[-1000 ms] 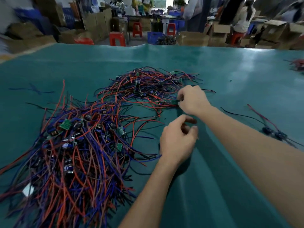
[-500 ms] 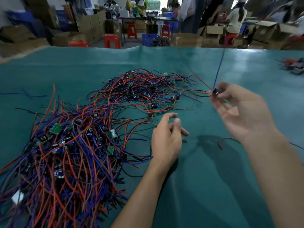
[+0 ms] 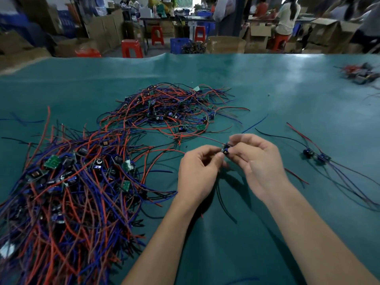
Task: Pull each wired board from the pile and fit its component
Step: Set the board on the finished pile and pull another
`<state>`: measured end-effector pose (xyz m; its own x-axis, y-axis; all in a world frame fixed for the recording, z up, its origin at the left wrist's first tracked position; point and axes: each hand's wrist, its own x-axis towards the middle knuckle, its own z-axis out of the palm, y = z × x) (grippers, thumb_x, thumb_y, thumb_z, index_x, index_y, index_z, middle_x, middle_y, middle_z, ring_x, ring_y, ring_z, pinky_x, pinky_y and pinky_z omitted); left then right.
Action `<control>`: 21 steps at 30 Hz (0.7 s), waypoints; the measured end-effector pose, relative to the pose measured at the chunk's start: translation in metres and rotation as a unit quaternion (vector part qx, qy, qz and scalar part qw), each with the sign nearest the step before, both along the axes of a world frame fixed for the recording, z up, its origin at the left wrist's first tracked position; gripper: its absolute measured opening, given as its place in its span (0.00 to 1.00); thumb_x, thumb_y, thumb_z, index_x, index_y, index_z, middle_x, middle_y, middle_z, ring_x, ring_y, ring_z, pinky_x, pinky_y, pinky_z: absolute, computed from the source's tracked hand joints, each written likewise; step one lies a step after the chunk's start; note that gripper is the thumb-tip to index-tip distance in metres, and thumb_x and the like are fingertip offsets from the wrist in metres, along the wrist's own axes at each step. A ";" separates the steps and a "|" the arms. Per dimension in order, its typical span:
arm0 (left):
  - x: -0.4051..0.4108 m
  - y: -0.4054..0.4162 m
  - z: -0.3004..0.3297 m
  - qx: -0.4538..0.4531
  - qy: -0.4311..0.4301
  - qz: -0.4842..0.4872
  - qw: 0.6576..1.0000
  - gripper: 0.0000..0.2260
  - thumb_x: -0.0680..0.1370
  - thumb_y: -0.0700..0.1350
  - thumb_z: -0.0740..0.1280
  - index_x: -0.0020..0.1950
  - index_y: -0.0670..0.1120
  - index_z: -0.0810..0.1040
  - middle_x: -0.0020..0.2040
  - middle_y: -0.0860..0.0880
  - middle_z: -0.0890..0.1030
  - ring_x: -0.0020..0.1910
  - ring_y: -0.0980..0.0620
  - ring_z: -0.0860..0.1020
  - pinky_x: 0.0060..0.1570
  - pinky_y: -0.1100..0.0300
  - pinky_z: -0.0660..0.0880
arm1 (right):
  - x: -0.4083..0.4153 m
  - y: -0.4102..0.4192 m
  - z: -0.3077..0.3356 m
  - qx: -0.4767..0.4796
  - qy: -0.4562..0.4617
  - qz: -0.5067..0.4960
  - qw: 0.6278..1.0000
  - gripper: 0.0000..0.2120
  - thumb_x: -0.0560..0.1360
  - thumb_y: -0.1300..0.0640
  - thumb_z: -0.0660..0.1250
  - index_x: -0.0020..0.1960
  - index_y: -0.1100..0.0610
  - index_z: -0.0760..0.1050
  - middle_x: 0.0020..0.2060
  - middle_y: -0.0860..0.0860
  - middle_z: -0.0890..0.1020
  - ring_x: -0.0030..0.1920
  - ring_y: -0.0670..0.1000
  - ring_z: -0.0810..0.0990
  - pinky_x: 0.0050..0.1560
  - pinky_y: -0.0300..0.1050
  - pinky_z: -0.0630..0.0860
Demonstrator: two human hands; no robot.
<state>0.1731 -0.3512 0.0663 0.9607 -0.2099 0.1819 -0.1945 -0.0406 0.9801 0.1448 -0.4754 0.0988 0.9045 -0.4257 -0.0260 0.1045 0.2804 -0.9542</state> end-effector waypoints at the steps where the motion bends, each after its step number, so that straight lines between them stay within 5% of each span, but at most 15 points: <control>1: 0.000 0.000 0.000 -0.006 -0.004 0.006 1.000 0.06 0.79 0.38 0.70 0.46 0.48 0.83 0.35 0.49 0.85 0.35 0.55 0.81 0.45 0.56 0.79 | 0.000 0.001 -0.001 0.000 0.000 -0.010 1.000 0.11 0.70 0.76 0.70 0.41 0.61 0.80 0.37 0.55 0.83 0.41 0.53 0.82 0.46 0.43 0.82; 10: -0.002 0.000 -0.001 -0.009 -0.020 -0.001 1.000 0.07 0.75 0.45 0.69 0.45 0.47 0.88 0.40 0.51 0.87 0.45 0.45 0.86 0.51 0.43 0.81 | -0.001 -0.004 -0.004 -0.127 0.045 0.041 0.990 0.02 0.71 0.64 0.77 0.43 0.59 0.87 0.39 0.57 0.87 0.41 0.53 0.85 0.40 0.43 0.81; 13: 0.000 0.001 -0.002 0.016 -0.036 0.023 0.999 0.05 0.75 0.43 0.70 0.43 0.48 0.86 0.37 0.53 0.86 0.38 0.54 0.81 0.46 0.52 0.80 | -0.001 -0.006 -0.005 -0.203 0.058 0.010 0.977 0.02 0.71 0.59 0.79 0.43 0.56 0.87 0.37 0.53 0.87 0.39 0.48 0.85 0.37 0.41 0.79; 21: -0.001 0.001 0.001 0.040 -0.028 0.039 0.998 0.10 0.77 0.39 0.71 0.39 0.51 0.84 0.31 0.54 0.83 0.32 0.59 0.78 0.38 0.63 0.74 | -0.001 -0.022 0.000 -0.188 0.053 -0.028 0.980 0.07 0.76 0.63 0.74 0.40 0.64 0.82 0.31 0.58 0.84 0.27 0.50 0.79 0.28 0.41 0.76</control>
<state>0.1725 -0.3506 0.0668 0.9635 -0.1501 0.2216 -0.2422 -0.1360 0.9607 0.1437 -0.4973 0.0993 0.8804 -0.4716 0.0496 0.0039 -0.0974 -0.9952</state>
